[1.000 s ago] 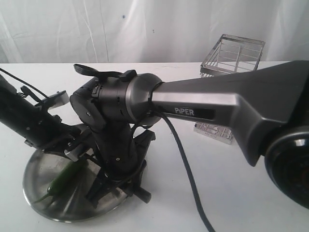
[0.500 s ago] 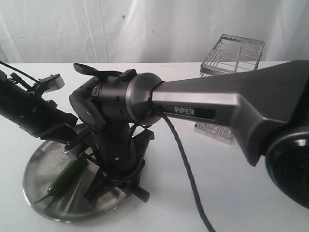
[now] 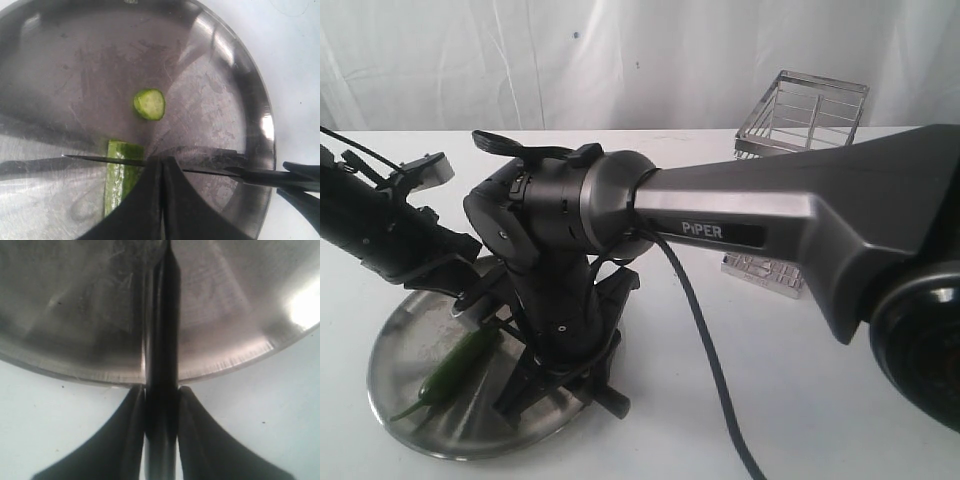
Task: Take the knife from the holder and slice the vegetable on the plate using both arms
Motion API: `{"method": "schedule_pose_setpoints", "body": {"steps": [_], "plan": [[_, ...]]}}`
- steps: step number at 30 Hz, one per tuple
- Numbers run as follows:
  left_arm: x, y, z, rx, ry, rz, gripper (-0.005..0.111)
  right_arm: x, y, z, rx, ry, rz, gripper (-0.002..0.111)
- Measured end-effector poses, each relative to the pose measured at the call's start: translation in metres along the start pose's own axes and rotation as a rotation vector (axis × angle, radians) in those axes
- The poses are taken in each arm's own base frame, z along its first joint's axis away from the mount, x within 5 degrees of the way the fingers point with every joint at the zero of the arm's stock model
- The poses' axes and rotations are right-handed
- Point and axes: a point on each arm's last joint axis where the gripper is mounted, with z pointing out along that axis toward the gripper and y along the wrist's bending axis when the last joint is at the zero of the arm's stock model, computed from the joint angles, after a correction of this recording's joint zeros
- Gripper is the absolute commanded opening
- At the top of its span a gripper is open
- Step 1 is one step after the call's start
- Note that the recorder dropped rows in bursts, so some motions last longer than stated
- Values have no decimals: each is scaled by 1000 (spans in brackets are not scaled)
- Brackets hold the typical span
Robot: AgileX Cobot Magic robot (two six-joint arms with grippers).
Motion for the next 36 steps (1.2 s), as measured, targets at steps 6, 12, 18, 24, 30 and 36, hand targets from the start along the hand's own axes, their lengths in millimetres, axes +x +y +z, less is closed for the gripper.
{"method": "schedule_pose_setpoints", "body": {"steps": [6, 12, 18, 24, 30, 36], "plan": [[-1, -1, 0, 6, -6, -3, 0, 0, 0, 0, 0, 0, 0, 1], [-1, 0, 2, 12, -12, -13, 0, 0, 0, 0, 0, 0, -5, 1], [4, 13, 23, 26, 45, -51, 0, 0, 0, 0, 0, 0, -7, 1], [7, 21, 37, 53, 88, -86, 0, 1, 0, 0, 0, 8, -7, 1], [0, 17, 29, 35, 66, -49, 0, 1, 0, 0, 0, 7, -7, 1], [-17, 2, -2, -7, -21, 35, 0, 0, 0, 0, 0, 1, -7, 1]]}}
